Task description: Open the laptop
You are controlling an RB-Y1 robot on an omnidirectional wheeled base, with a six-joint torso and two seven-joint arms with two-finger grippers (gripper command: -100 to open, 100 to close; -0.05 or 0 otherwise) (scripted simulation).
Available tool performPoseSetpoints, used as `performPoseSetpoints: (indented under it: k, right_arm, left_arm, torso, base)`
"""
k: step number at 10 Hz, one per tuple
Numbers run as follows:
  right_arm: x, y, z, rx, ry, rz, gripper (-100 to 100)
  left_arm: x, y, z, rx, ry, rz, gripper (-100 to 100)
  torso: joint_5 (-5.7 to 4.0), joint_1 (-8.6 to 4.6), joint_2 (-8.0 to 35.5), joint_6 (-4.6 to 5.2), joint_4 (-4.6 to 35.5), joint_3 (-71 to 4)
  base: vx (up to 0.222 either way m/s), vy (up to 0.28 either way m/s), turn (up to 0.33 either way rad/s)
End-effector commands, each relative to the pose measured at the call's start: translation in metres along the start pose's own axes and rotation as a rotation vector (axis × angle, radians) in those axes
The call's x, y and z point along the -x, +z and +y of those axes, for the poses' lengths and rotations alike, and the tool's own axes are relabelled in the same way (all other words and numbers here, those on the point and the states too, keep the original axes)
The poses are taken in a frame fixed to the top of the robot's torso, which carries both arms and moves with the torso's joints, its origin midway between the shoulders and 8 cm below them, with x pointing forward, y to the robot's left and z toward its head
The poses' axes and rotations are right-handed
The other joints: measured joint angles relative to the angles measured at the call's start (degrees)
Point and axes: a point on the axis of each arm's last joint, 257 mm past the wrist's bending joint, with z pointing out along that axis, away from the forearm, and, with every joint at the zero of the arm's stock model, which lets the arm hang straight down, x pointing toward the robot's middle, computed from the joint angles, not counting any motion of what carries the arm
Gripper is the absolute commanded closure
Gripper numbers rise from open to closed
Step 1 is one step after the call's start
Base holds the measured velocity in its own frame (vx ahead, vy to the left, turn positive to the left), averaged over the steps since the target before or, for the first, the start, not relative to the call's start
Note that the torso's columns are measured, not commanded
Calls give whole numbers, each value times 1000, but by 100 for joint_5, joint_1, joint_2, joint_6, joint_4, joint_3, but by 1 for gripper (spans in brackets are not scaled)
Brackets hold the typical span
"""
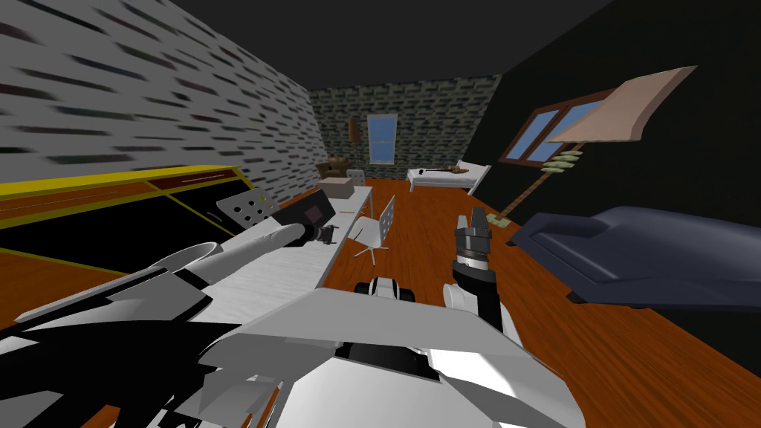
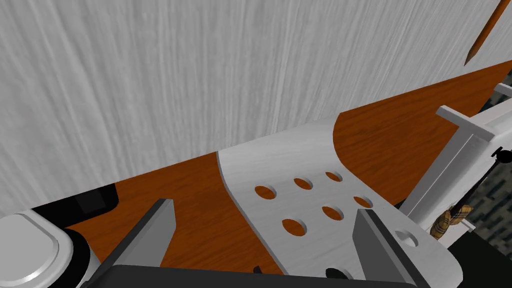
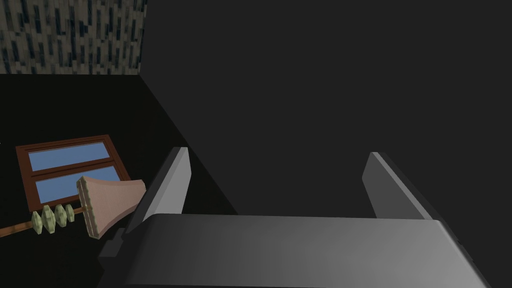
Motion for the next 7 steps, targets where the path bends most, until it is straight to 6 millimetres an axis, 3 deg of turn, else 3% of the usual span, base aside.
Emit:
performPoseSetpoints:
  k: [1,3,7]
  right_arm:
    - [0,0,0,0,0,0,0]
    - [0,0,0,0,0,0,0]
    - [0,0,0,0,0,0,0]
  left_arm:
    - [-13,-1,-2,-7,64,53,-100]
    - [-25,0,-16,-83,164,103,-100]
    - [-42,-2,-14,-87,240,168,-100]
  torso:
    - [1,3,3,0,1,2]
    - [0,-1,0,0,1,0]
    - [1,3,4,-1,2,3]
  base:
    - [0,0,0]
    - [12,-12,27]
    - [2,-2,0]
